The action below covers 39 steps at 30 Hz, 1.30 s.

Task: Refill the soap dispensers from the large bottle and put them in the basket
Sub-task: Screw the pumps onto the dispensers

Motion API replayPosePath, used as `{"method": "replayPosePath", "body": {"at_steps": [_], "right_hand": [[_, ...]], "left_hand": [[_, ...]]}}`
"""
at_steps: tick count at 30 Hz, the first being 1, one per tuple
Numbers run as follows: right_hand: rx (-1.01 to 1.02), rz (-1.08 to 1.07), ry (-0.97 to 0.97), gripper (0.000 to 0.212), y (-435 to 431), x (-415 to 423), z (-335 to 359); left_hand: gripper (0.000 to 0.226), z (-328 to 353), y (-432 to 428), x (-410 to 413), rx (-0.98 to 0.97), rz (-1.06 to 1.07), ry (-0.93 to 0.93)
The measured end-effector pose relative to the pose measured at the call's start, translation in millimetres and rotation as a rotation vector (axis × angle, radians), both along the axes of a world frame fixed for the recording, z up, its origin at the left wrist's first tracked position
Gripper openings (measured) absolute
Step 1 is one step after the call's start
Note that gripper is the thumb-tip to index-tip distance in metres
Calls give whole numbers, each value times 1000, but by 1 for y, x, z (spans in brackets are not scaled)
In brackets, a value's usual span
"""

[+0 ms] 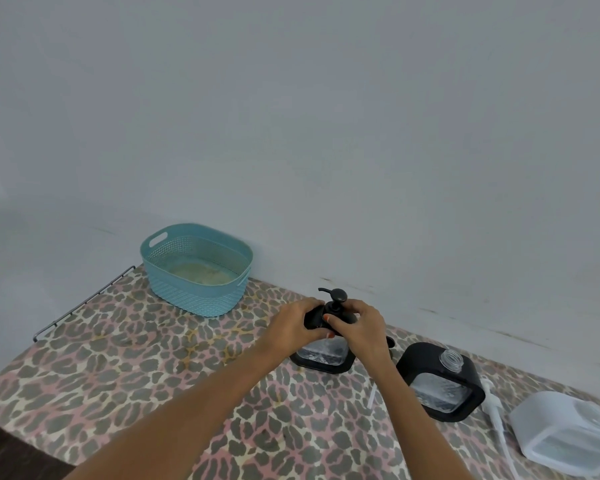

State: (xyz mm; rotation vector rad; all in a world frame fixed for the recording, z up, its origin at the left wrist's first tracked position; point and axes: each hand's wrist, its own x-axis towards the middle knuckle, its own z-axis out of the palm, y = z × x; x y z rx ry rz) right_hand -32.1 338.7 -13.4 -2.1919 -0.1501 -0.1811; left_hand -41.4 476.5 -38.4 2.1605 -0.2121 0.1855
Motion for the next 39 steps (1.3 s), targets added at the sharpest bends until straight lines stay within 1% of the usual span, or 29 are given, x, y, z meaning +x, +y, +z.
{"method": "replayPosePath", "body": {"at_steps": [5, 10, 12, 18, 23, 26, 30, 33, 35, 37, 39], "right_hand": [[-4, -75, -6, 25, 6, -4, 1], [-49, 76, 18, 21, -1, -5, 10], [-40, 99, 19, 20, -4, -4, 11], [-91, -17, -29, 24, 4, -5, 7], [-43, -114, -51, 20, 11, -8, 0], [-38, -141, -37, 24, 14, -6, -6], [-45, -124, -19, 30, 13, -7, -11], [-23, -19, -11, 33, 4, -9, -6], [-12, 22, -7, 41, -7, -10, -2], [2, -12, 2, 43, -22, -10, 1], [-22, -88, 7, 34, -39, -6, 2]], "left_hand": [[49, -2, 0, 1, -2, 2, 1], [47, 0, 0, -2, -15, -14, -1], [48, 0, 0, -2, -13, -16, -4], [46, -1, -1, -2, -5, 11, -8], [45, -2, -2, -2, -7, 17, -9], [42, -1, -2, -3, -9, 9, -14], [44, 1, -2, -5, -7, 4, -8], [45, 1, -2, -5, -4, 10, 2], [47, 2, -2, -5, 2, 12, 11], [49, 3, -2, -5, 11, 12, 20], [49, 3, -3, -5, 13, 6, 28]]}}
